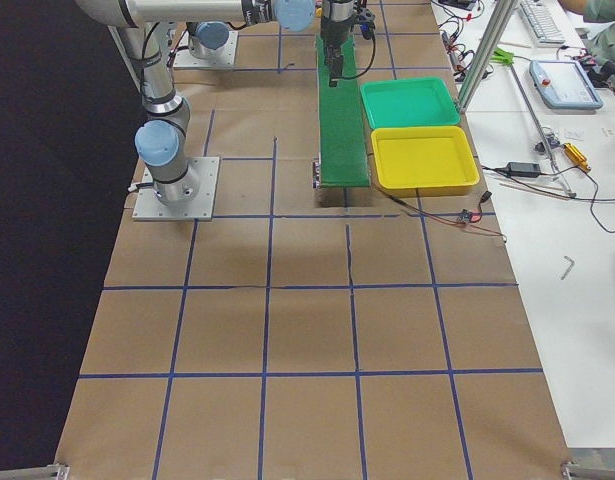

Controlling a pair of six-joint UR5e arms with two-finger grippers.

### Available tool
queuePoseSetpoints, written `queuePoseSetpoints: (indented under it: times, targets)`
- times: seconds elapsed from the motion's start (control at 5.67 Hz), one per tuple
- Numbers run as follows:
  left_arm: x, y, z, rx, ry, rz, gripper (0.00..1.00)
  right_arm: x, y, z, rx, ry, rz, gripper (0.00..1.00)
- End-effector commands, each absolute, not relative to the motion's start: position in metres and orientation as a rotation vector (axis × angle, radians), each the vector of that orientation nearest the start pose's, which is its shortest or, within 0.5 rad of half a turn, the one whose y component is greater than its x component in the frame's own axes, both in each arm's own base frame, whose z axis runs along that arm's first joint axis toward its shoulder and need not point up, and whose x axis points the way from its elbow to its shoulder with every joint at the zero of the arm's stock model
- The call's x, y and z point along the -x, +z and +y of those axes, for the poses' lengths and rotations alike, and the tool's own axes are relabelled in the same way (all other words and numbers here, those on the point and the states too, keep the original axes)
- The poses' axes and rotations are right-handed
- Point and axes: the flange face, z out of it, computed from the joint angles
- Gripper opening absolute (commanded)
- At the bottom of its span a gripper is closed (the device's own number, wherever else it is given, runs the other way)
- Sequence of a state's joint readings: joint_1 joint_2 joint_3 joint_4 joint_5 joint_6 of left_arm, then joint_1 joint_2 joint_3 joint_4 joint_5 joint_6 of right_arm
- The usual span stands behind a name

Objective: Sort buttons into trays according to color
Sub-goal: 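Lower right gripper onto belt's green button while left places another button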

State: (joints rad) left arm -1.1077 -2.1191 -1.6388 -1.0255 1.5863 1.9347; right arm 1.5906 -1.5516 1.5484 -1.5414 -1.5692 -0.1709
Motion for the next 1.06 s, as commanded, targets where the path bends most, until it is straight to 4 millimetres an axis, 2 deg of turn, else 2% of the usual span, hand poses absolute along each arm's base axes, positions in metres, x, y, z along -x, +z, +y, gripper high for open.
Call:
queuePoseSetpoints:
  times: [0.0, 0.18, 0.35, 0.53, 0.71, 0.88]
  targets:
    - [-0.165, 0.176, -0.627, -2.186, 0.072, 2.348, 0.93, -0.145, 0.484, -0.484, 0.577, 0.059, 3.080, 1.00]
    - [-0.163, 0.169, -0.628, -2.219, 0.082, 2.329, 0.75, -0.145, 0.479, -0.466, 0.912, 0.070, 2.994, 1.00]
    - [-0.165, 0.174, -0.630, -2.216, 0.071, 2.308, 0.23, -0.144, 0.476, -0.453, 1.284, 0.068, 2.846, 1.00]
    - [-0.165, 0.178, -0.630, -2.206, 0.064, 2.309, 0.04, -0.146, 0.466, -0.456, 1.608, 0.072, 2.663, 1.00]
    - [-0.155, 0.194, -0.630, -2.210, 0.058, 2.285, 0.01, -0.146, 0.462, -0.456, 1.901, 0.078, 2.449, 1.00]
    - [-0.146, 0.228, -0.624, -2.221, 0.061, 2.279, 0.01, -0.146, 0.449, -0.466, 2.004, 0.055, 2.380, 1.00]
